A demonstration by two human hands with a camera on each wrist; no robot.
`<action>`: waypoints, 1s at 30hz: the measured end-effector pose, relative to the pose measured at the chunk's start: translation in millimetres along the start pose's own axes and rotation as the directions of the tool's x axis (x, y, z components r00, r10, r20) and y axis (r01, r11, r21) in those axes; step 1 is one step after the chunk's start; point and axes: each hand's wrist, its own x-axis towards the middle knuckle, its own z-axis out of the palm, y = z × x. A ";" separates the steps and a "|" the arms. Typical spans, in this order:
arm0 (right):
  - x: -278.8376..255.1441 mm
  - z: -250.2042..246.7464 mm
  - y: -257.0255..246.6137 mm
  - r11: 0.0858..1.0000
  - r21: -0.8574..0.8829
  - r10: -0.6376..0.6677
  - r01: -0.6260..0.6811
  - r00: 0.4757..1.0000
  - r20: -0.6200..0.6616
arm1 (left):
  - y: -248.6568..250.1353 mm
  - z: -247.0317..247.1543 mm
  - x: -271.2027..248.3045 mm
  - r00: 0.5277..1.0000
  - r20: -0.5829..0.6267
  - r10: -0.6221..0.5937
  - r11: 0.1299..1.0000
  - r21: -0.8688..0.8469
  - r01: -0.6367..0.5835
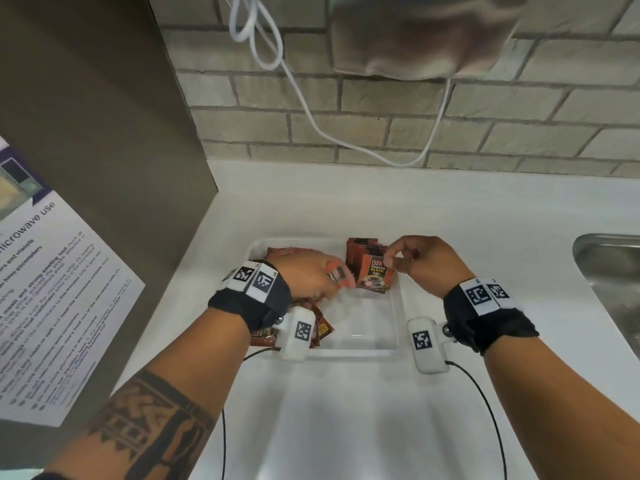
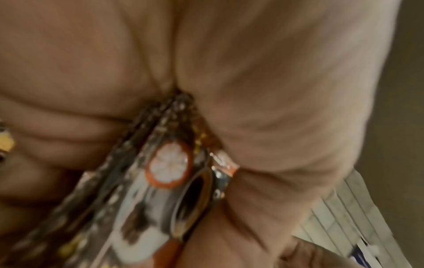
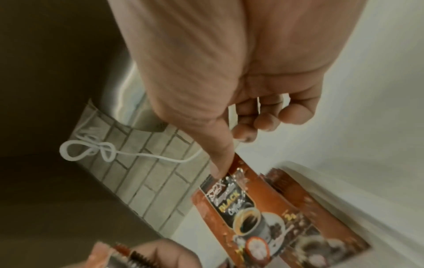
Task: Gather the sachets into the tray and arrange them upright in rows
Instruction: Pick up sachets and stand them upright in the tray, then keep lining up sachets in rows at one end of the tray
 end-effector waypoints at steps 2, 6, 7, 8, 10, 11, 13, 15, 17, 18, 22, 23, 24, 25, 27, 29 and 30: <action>-0.9 7.6 8.7 1.000 0.006 0.018 -0.018 1.000 -0.005 | 10.7 14.4 5.5 0.995 0.093 -0.036 0.997 0.071 0.029; -0.1 18.2 17.9 0.999 0.016 0.043 -0.043 0.999 -0.017 | 21.8 45.6 33.9 0.981 0.150 -0.125 0.976 0.194 0.095; 0.2 20.0 19.2 0.999 0.022 0.050 -0.049 0.999 -0.019 | 23.4 50.8 40.8 0.978 0.141 -0.156 0.966 0.228 0.121; 0.3 21.7 20.5 0.998 0.030 0.057 -0.056 0.998 -0.024 | 25.2 54.6 46.2 0.975 0.131 -0.178 0.957 0.255 0.140; 0.9 24.4 22.9 0.997 0.036 0.073 -0.072 0.997 -0.030 | 29.1 58.2 54.0 0.975 0.114 -0.192 0.946 0.286 0.153; 1.3 25.3 24.3 0.996 0.032 0.080 -0.079 0.996 -0.028 | 30.1 59.0 57.1 0.974 0.109 -0.197 0.944 0.291 0.158; 2.6 27.0 27.1 0.996 0.027 0.091 -0.091 0.996 -0.024 | 30.1 58.8 62.2 0.971 0.112 -0.212 0.937 0.304 0.170; 4.2 28.1 29.9 0.994 0.042 0.100 -0.099 0.995 -0.026 | 29.0 58.3 65.7 0.969 0.117 -0.218 0.931 0.324 0.171; 6.3 29.0 32.1 0.993 0.052 0.105 -0.103 0.994 -0.026 | 27.4 58.0 67.7 0.969 0.118 -0.219 0.927 0.335 0.168; 7.4 29.4 32.8 0.993 0.051 0.106 -0.104 0.994 -0.023 | 27.2 58.1 67.6 0.968 0.117 -0.221 0.924 0.341 0.170; 13.2 29.7 35.1 0.994 0.029 0.103 -0.103 0.994 -0.021 | 27.8 58.0 65.5 0.971 0.112 -0.213 0.927 0.336 0.165; 14.6 29.7 35.5 0.994 0.023 0.103 -0.103 0.994 -0.020 | 28.4 58.0 64.5 0.971 0.112 -0.209 0.929 0.334 0.162; 15.7 29.7 35.6 0.995 0.015 0.103 -0.103 0.994 -0.018 | 28.8 58.0 63.7 0.972 0.113 -0.206 0.930 0.331 0.159; 16.7 29.7 35.9 0.995 0.008 0.104 -0.104 0.994 -0.016 | 29.4 58.2 63.1 0.973 0.113 -0.202 0.932 0.328 0.156; 17.8 29.8 36.9 0.995 -0.002 0.100 -0.100 0.995 -0.013 | 30.1 58.6 61.5 0.973 0.111 -0.200 0.935 0.319 0.156; 18.0 29.3 38.0 0.995 -0.006 0.096 -0.097 0.995 -0.011 | 30.4 59.0 60.0 0.974 0.112 -0.198 0.934 0.323 0.153; 18.1 29.1 38.5 0.995 -0.008 0.096 -0.096 0.995 -0.010 | 30.2 59.3 59.8 0.974 0.112 -0.199 0.933 0.326 0.153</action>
